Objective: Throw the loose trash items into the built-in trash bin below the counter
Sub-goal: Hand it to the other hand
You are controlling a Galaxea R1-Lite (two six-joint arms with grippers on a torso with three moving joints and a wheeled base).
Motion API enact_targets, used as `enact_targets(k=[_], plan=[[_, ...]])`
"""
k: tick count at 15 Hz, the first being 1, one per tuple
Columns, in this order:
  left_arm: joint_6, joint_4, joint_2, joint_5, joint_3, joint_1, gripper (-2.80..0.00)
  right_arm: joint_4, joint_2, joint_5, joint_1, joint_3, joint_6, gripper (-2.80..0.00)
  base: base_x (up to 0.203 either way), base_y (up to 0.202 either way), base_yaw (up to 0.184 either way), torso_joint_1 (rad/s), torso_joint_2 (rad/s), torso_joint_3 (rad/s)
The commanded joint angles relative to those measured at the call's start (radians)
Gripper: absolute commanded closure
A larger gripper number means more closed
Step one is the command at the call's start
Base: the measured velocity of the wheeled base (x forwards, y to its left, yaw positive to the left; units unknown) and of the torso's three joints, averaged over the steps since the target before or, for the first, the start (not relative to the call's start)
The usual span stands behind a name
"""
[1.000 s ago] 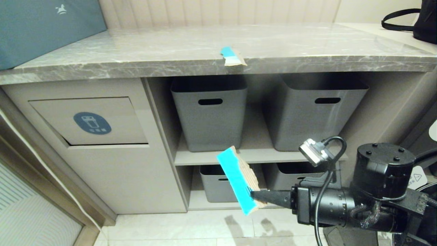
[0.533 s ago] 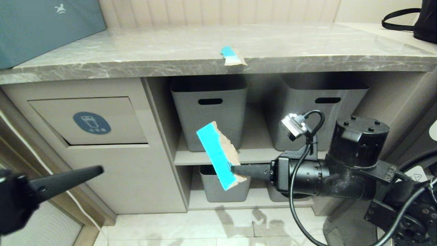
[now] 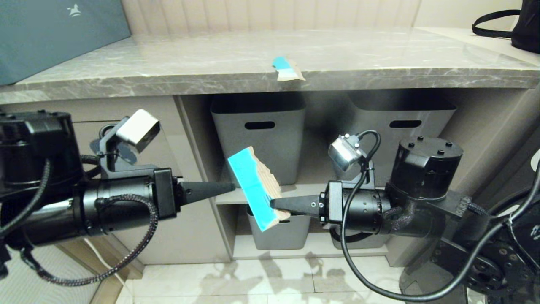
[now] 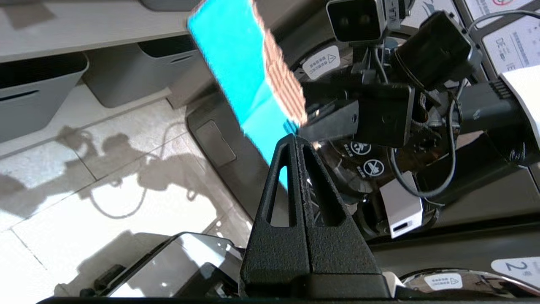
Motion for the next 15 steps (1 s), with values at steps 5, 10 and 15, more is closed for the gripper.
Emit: enact_targets(k=[5,10,15], plan=[[-0.006,-0.004,0.025,-0.002,-0.007,-0.012,-2.8,-0.027,0.02,0.005,0.008,-0.002,0.006,0.0,0.0,0.0,0.0,0.0,0.0,0.0],[-0.003,-0.097,0.103,0.019,-0.017,-0.012,-2.8,-0.028,0.0,0.003,0.074,-0.008,0.007,0.0,0.0,0.0,0.0,0.0,0.0,0.0],[-0.006,-0.181,0.139,0.087,-0.018,-0.013,0.0,-0.027,-0.016,-0.002,0.095,-0.001,0.011,0.0,0.0,0.0,0.0,0.0,0.0,0.0]])
